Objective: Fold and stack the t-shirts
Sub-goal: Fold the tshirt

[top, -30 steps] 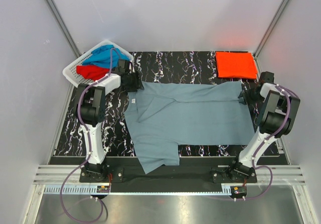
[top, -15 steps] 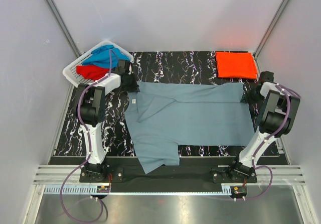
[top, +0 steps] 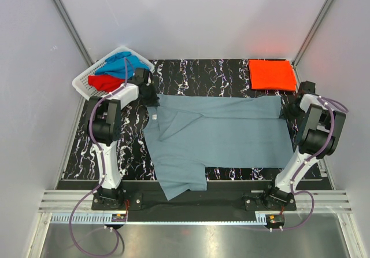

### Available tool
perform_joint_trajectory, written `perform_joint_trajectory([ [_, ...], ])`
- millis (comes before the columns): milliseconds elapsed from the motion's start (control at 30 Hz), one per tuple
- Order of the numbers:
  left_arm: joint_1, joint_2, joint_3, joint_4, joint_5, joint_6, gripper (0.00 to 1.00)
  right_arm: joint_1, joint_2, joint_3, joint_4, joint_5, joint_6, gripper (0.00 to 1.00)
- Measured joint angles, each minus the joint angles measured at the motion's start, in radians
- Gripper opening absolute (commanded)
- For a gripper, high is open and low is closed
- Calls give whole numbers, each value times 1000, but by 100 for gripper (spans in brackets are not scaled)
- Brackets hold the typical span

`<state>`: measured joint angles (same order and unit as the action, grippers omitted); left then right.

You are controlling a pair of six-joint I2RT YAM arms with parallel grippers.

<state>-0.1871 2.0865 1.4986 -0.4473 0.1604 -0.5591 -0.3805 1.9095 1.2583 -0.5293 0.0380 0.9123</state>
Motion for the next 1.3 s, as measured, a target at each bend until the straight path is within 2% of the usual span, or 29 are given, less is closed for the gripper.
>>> perform_joint_trajectory([
  [67, 0, 0, 7, -6, 2, 5, 22, 0, 0, 0, 1, 2, -9, 3],
  [100, 0, 0, 10, -8, 3, 8, 37, 1, 0, 2, 0, -3, -19, 9],
  [133, 0, 0, 11, -8, 4, 16, 41, 1, 0, 6, -3, -4, -26, 23],
  [200, 2, -5, 11, -11, 4, 22, 53, 9, 1, 43, -51, 2, -49, 33],
  [233, 3, -12, 11, -16, 4, 33, 55, 13, 1, 64, -70, 7, -60, 37],
  [333, -4, -69, -9, -30, 0, 82, 59, 35, -18, 112, -97, 25, -86, 40],
  [433, -35, -173, -43, -16, 4, 154, 59, 55, -82, 108, -132, 21, -104, 45],
  [600, -145, -261, -75, 66, 113, 242, 57, 65, -243, 49, -145, -48, -148, 54],
  [767, -221, -216, -135, 89, 163, 309, 57, 66, -378, -13, -141, -174, -192, 55],
  [967, -245, -111, -140, 64, 151, 376, 58, 74, -449, -39, -124, -317, -228, 55],
  [1100, -246, -92, -137, 52, 138, 395, 58, 77, -462, -45, -122, -356, -238, 55],
  [1300, -248, -73, -124, 61, 138, 414, 52, 78, -476, -48, -118, -396, -243, 55],
])
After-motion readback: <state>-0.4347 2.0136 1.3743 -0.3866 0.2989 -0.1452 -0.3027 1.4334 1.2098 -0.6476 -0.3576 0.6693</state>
